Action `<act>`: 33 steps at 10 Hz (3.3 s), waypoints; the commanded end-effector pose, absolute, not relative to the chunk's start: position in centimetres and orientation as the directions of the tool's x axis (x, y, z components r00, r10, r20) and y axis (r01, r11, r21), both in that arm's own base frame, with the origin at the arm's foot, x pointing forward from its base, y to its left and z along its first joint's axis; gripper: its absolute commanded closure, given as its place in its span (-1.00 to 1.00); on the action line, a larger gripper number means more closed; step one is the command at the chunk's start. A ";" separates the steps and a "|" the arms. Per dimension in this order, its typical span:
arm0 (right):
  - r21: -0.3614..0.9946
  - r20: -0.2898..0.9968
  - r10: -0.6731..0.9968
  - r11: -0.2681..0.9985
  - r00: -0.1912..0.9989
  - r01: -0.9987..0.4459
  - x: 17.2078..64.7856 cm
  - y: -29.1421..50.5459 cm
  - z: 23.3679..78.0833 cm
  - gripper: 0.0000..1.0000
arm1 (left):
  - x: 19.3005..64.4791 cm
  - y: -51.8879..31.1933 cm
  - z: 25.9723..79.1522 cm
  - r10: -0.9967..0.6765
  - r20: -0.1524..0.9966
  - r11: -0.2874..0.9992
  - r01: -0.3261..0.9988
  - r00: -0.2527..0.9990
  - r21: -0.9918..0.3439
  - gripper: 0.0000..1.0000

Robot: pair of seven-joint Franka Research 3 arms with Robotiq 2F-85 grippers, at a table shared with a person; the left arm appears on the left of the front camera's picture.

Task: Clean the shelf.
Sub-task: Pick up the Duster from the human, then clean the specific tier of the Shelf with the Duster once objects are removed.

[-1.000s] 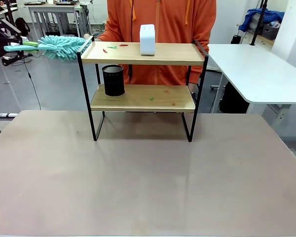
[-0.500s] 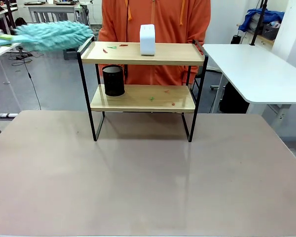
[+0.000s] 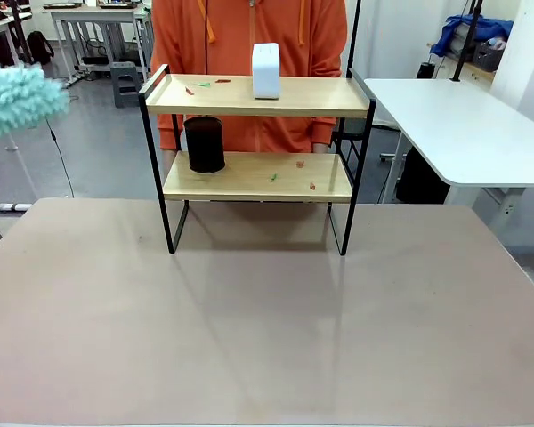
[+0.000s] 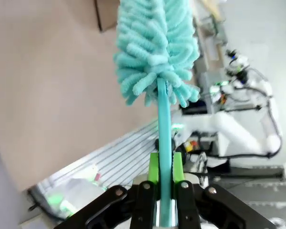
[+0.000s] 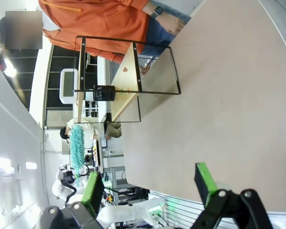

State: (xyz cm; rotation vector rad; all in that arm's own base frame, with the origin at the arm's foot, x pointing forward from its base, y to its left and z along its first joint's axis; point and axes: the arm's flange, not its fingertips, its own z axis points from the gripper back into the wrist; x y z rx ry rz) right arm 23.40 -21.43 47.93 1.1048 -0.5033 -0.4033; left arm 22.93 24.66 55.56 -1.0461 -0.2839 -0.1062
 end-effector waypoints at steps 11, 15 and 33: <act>0.917 0.209 -0.541 0.398 0.814 0.028 23.6 -21.5 48.1 -1.00 | 22.7 24.4 53.2 -0.007 0.264 0.524 0.228 0.964 -0.820 1.00; 0.917 0.209 -0.541 0.398 0.814 0.028 23.6 -21.5 48.1 -1.00 | 22.7 24.4 53.2 -0.007 0.264 0.524 0.228 0.964 -0.820 1.00; 0.917 0.209 -0.541 0.398 0.814 0.028 23.6 -21.5 48.1 -1.00 | 31.9 -2.6 68.6 0.057 0.451 0.761 0.254 0.891 -0.597 0.75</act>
